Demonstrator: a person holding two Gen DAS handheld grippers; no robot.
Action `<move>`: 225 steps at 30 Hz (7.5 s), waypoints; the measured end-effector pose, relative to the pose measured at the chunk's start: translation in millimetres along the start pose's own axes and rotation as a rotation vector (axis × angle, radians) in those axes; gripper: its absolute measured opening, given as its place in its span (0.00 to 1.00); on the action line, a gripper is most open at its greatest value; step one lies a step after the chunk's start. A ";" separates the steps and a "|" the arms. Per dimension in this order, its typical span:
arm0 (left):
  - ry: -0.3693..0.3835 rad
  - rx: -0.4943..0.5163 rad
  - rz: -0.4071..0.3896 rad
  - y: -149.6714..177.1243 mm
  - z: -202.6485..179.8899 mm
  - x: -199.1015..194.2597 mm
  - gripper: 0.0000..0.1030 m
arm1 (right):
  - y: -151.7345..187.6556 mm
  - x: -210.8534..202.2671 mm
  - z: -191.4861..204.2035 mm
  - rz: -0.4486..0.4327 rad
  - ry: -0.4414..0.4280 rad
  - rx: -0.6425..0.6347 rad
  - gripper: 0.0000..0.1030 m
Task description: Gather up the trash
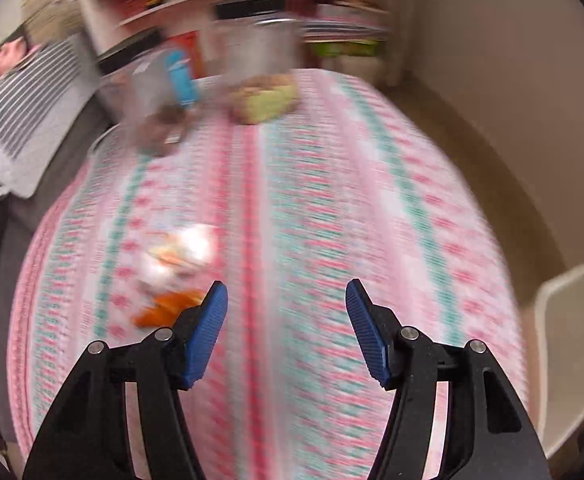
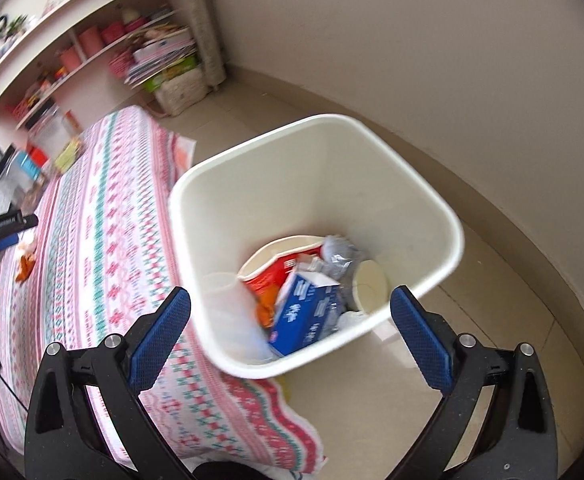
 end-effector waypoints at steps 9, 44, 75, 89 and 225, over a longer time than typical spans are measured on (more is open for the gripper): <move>-0.062 0.004 0.088 -17.2 74.7 63.0 0.59 | -0.9 18.0 51.8 0.042 -0.039 -0.075 0.93; -0.073 -0.337 -0.036 97.2 284.5 -33.7 0.38 | 1.0 93.6 418.8 0.026 -0.445 -0.608 0.93; -0.074 -0.463 -0.053 154.9 288.9 -71.1 0.38 | 50.6 46.2 357.4 0.088 -0.506 -0.538 0.28; -0.042 -0.413 -0.098 159.7 233.1 -120.6 0.38 | 38.9 -9.8 272.4 0.027 -0.480 -0.336 0.28; 0.093 -0.077 -0.271 144.1 -2.9 -259.7 0.93 | 17.1 -154.8 70.4 -0.310 -0.065 -0.096 0.93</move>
Point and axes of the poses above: each gripper's, at about its wrist camera, not at the fingertips, and x roughly the way its jaws point, z to its left, y to its underside, the point moved 2 cm from there along x, roughly the way its jaws point, and after that the axes turned 9 degrees about -z, right-handed, at the moved point
